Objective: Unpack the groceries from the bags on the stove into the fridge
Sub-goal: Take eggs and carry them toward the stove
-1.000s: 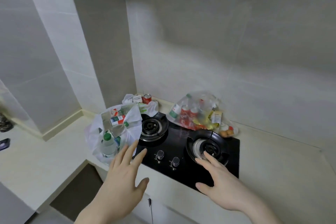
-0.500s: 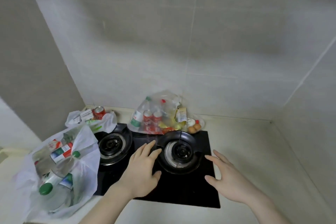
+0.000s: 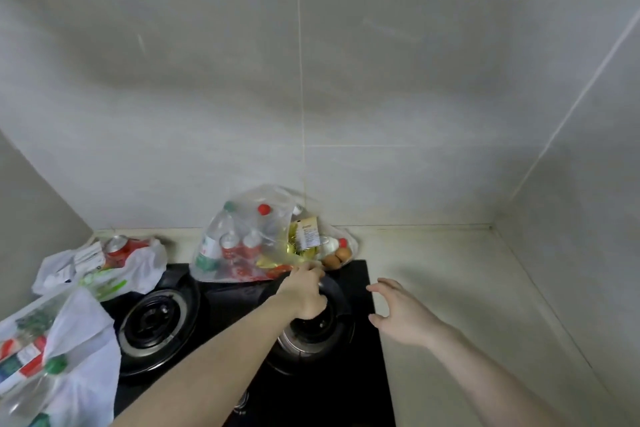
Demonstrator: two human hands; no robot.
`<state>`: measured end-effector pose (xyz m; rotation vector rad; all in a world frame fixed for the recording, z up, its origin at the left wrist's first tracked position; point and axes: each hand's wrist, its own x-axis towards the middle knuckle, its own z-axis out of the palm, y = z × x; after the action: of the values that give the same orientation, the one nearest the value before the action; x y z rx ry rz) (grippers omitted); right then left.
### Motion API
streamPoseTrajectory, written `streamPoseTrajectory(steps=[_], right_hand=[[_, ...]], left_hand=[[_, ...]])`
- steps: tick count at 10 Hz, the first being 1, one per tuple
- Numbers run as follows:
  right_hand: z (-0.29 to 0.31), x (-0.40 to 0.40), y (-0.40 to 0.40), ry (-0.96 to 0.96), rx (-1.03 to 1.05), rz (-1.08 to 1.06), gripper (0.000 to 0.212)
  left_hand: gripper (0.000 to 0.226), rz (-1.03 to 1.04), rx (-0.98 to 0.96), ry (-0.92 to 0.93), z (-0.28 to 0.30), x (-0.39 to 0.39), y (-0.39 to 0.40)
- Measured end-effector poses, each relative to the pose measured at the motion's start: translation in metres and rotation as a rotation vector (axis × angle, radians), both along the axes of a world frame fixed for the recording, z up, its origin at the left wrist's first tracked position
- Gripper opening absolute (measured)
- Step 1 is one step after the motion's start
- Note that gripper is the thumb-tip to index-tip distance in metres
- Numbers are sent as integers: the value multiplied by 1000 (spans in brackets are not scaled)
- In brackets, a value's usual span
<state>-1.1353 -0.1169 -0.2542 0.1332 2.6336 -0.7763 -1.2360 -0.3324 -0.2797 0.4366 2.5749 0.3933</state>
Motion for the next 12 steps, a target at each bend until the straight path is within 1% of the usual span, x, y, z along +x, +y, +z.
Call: streamPoseTrajectory(steps=[1, 2, 3, 4, 5, 6, 7, 8, 9, 10, 11, 12], right_hand=[[-10, -7, 4, -17, -38, -74, 58], [-25, -3, 3, -40, -72, -168, 56], [-39, 2, 1, -45, -94, -252, 55], [-47, 2, 2, -46, -102, -301, 55], [-52, 3, 5, -33, -82, -325, 53], [-58, 5, 7, -24, -72, -337, 53], [-64, 6, 8, -29, -76, -359, 53], [-69, 7, 11, -29, -73, -386, 54], [-71, 13, 14, -39, -76, -396, 54], [-72, 19, 18, -56, -76, -386, 54], [-74, 20, 23, -61, -70, -380, 53], [-75, 17, 25, -59, -80, -366, 53]], left_hand=[[59, -48, -107, 25, -12, -24, 17], [53, -87, -152, 42, -22, -49, 29], [42, -145, -189, 81, -42, -83, 41], [36, -191, -273, 146, -61, -114, 51], [28, -294, -262, 209, -64, -127, 64], [24, 4, -21, 9, -70, -131, 82], [37, -146, -237, 103, -80, -137, 86], [48, -205, -223, 150, -97, -134, 81], [36, -139, -58, 145, -109, -135, 86], [33, -217, -91, 125, -114, -139, 84], [21, -200, -64, 136, -110, -134, 81], [28, -66, 152, 67, -102, -128, 80]])
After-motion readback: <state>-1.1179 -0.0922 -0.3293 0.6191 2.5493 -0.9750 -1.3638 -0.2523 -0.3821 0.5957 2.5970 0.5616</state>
